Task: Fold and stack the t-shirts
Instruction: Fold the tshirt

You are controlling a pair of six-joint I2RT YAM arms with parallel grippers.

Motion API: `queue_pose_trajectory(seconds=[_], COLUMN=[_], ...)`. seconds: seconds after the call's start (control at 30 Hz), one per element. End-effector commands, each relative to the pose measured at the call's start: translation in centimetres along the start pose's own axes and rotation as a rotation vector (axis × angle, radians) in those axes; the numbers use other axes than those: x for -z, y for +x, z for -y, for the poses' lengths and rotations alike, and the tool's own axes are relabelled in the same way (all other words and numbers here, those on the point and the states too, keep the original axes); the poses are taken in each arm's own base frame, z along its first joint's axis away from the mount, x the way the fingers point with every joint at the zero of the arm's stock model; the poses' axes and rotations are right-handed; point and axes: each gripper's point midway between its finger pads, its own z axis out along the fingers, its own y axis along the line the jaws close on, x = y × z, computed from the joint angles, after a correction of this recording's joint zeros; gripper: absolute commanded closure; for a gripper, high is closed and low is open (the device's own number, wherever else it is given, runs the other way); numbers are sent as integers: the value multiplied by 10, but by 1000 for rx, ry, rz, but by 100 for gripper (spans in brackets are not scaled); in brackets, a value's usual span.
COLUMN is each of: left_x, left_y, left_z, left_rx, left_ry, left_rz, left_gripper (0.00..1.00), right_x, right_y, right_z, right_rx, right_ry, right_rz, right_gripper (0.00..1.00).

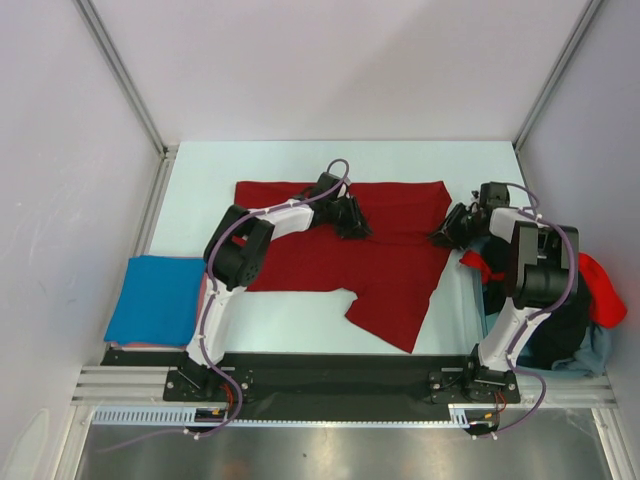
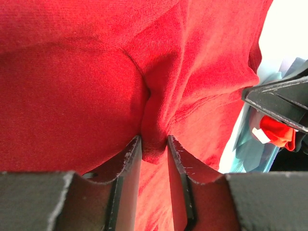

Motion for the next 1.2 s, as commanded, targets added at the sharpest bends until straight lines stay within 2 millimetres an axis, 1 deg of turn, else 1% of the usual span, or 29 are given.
queue_pose_trajectory(seconds=[0.0, 0.1, 0.23, 0.3, 0.37, 0.4, 0.43, 0.5, 0.53, 0.57, 0.6, 0.63, 0.73, 0.8, 0.93, 0.97, 1.03, 1.07, 1.17], left_x=[-3, -1, 0, 0, 0, 1, 2, 5, 6, 8, 10, 12, 18, 22, 23, 24, 23, 24, 25], left_y=[4, 3, 2, 2, 2, 2, 1, -1, -2, -1, -4, -4, -5, -4, 1, 2, 2, 1, -2], left_z=[10, 12, 14, 14, 14, 16, 17, 20, 21, 23, 26, 29, 33, 33, 31, 29, 29, 28, 28], left_rx=[-3, -11, -14, -16, -18, -22, -24, -34, -38, -39, -51, -57, -70, -78, -75, -72, -73, -71, -75], left_ry=[16, 19, 25, 24, 22, 25, 25, 24, 23, 17, 22, 23, 17, 13, 7, 4, 5, 5, 2], left_rz=[-19, -16, -20, -24, -27, -28, -26, -25, -26, -33, -30, -30, -32, -40, -66, -72, -75, -76, -71], left_gripper=[67, 67, 70, 73, 75, 78, 80, 83, 87, 89, 90, 93, 97, 97, 97, 96, 95, 95, 94], right_x=[-4, -7, -9, -7, -5, -4, -4, 1, 7, 12, 16, 24, 32, 37, 40, 39, 41, 41, 45], right_y=[-12, -10, -8, -9, -9, -9, -9, -9, -8, -5, -3, -3, 4, 5, 9, 12, 16, 20, 22], right_z=[-16, -19, -19, -17, -16, -15, -15, -15, -19, -19, -18, -23, -25, -25, -23, -19, -19, -17, -17], right_rx=[35, 40, 42, 48, 56, 56, 56, 45, 41, 29, 22, 24, 7, 3, -6, -15, -25, -32, -41], right_ry=[-42, -44, -43, -32, -22, -18, -16, -1, -3, 7, 16, 11, 13, 15, 25, 36, 41, 43, 42], right_rz=[19, 17, 9, 16, 20, 19, 17, 12, 17, 13, 13, 29, 13, 15, 2, -10, -13, -20, -12], right_gripper=[69, 71, 82, 83, 90, 93, 100, 100, 100, 100, 100, 100, 100, 100, 100, 100, 100, 100, 100])
